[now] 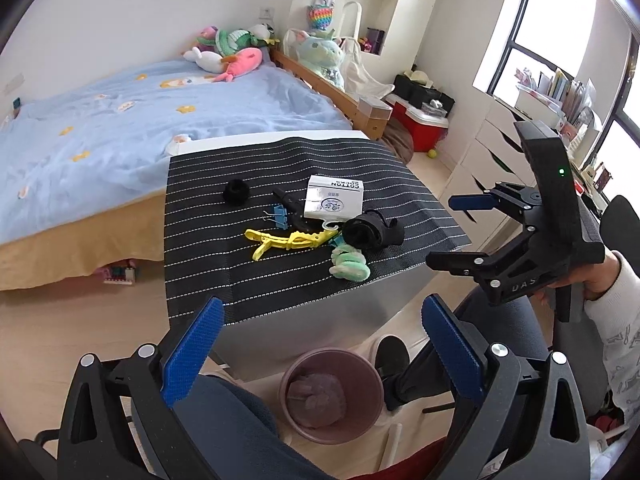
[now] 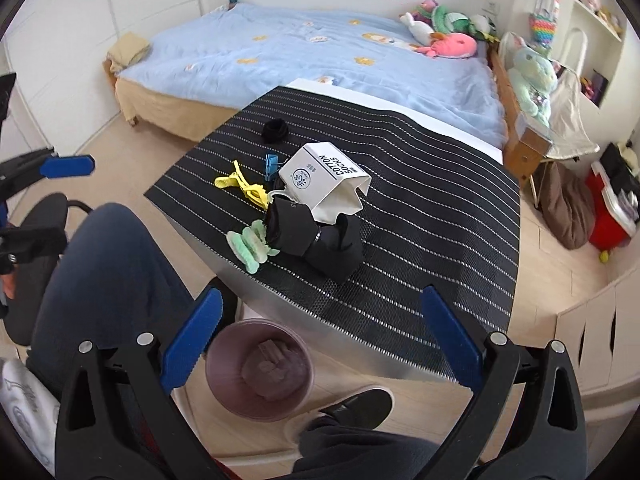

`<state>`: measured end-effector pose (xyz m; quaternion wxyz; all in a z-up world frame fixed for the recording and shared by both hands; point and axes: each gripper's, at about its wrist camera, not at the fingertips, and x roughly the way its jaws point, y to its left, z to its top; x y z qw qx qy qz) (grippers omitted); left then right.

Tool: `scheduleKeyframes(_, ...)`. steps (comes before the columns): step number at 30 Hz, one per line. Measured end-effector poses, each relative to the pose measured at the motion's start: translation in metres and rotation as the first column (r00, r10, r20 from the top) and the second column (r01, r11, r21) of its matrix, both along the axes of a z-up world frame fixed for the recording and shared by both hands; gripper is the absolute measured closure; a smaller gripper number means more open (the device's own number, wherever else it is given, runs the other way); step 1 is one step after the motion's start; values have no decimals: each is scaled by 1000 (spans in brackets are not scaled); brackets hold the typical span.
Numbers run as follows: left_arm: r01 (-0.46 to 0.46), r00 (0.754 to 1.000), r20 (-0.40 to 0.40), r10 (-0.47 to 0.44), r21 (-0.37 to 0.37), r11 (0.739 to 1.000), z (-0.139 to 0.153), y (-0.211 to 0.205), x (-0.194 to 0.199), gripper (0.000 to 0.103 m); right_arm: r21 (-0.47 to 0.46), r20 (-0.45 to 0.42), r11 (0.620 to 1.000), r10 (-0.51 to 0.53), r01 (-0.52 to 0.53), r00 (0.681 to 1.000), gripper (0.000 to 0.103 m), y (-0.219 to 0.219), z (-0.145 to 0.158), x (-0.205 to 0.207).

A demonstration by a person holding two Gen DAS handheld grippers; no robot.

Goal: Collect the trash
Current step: 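Reach the right tool to the black sock and grasp it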

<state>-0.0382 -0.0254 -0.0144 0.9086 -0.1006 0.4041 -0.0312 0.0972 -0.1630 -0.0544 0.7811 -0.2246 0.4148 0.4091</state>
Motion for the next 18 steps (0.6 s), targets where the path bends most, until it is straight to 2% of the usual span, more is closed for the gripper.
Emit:
scheduleKeyframes(5,-18,1000,-4,18,-6,1000,0,6,0,8,-60,10,996,64,-63,998,5,19,-9,10)
scheduleKeyframes(11,-28,1000,-5,28,-6,1000,0,10,1,8,-162,65,976,156,-144,986,8,41,-20,13)
scheduleKeyframes(13,-31,1000,-6,31,-7,1000,0,11,1,8,-191,69,966,188,-172,980,17,48,-25,14)
scheduleKeyframes(18,-41,999,-7,41,-12,999,-1,15,0,8,-253,79,938,263,-236,962,33,60,-36,15)
